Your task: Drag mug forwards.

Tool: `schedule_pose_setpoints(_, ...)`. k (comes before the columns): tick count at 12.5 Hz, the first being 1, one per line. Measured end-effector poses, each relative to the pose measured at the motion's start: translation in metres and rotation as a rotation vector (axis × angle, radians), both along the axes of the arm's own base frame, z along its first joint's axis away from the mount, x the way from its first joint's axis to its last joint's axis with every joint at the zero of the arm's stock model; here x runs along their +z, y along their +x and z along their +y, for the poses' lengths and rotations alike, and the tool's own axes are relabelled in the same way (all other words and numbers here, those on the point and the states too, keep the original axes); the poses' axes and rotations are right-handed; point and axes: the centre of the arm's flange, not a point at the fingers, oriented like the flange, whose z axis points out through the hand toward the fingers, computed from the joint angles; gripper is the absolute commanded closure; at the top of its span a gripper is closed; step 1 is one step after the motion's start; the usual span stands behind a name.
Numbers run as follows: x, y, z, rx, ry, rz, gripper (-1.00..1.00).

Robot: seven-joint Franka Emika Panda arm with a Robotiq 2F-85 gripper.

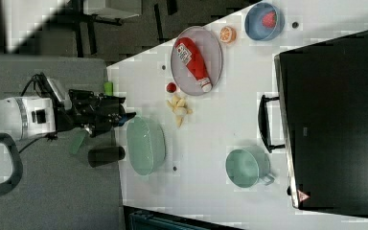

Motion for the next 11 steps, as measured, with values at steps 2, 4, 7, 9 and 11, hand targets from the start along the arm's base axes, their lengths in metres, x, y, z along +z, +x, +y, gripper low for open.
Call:
schedule_pose_setpoints(2, -0.013, -0.055, -0.008, -0.043, 0.009, 0.144, -0.81)
schedule_pose_setpoints(4, -0.006, -0.094, -0.014, -0.060, 0.011, 0.169, -1.00)
schedule_pose_setpoints(7, 0.011, -0.095, -0.026, -0.120, 0.029, 0.077, -1.00)
schedule_pose_setpoints(9, -0.008, -0.093, -0.048, -0.166, 0.037, 0.050, -1.00)
schedule_pose_setpoints(11, -0.067, -0.100, -0.070, -0.211, 0.035, 0.110, -1.00)
